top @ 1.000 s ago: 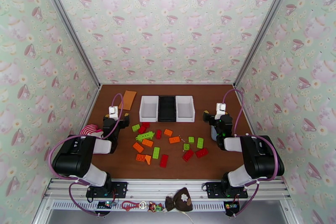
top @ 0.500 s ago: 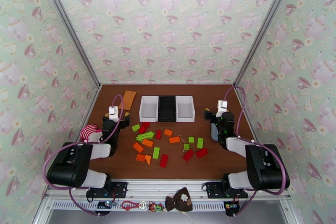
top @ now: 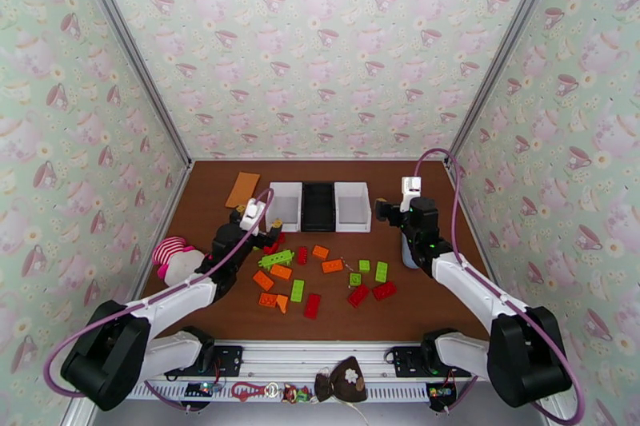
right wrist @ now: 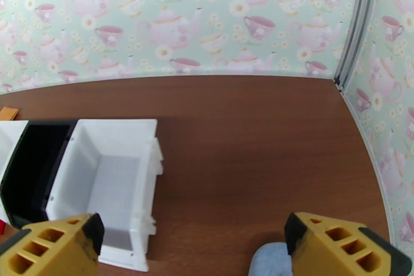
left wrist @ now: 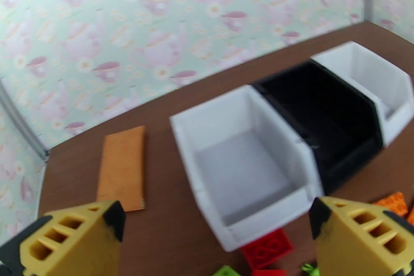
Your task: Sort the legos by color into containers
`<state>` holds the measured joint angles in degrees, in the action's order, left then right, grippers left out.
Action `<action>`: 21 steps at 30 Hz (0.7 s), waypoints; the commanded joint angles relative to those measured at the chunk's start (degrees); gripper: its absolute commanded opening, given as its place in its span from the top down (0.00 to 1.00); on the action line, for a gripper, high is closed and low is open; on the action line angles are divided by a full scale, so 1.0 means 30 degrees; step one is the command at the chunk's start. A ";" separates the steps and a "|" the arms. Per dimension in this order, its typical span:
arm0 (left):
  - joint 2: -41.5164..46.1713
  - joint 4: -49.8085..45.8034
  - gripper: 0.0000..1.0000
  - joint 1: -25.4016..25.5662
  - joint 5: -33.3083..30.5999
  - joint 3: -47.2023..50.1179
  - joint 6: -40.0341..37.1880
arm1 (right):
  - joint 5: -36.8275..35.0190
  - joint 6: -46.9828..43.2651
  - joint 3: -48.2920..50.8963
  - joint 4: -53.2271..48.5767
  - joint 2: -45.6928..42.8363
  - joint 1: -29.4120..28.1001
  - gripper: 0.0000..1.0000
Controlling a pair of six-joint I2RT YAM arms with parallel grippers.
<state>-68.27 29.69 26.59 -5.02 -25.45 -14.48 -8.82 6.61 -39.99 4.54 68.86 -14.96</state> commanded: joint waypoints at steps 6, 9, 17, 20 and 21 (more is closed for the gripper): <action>0.1628 -0.6998 0.00 0.2558 0.6039 -0.2045 -0.0768 | -0.1701 0.4662 -0.0764 -0.9001 -0.1605 -0.3441 0.01; 0.1552 -0.8670 0.00 0.3348 0.8047 -0.2832 -0.1053 | -0.2045 0.6154 -0.0677 -1.0554 -0.1657 -0.4785 0.01; 0.0892 -0.8595 0.00 0.4299 1.1398 -0.2701 -0.1393 | -0.2206 0.8003 -0.0696 -1.1846 0.0143 -0.7005 0.01; 0.0480 -0.8389 0.00 0.4393 1.1976 -0.2514 -0.1719 | -0.2004 0.8281 -0.1007 -1.1848 0.1118 -0.7142 0.01; 0.0437 -0.8305 0.00 0.4406 1.2075 -0.2433 -0.1796 | -0.1904 0.8306 -0.1080 -1.1808 0.1396 -0.7172 0.02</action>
<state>-66.24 4.91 39.48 26.52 -33.56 -18.04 -13.98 29.12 -40.99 -29.04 71.35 -36.05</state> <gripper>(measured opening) 0.999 0.987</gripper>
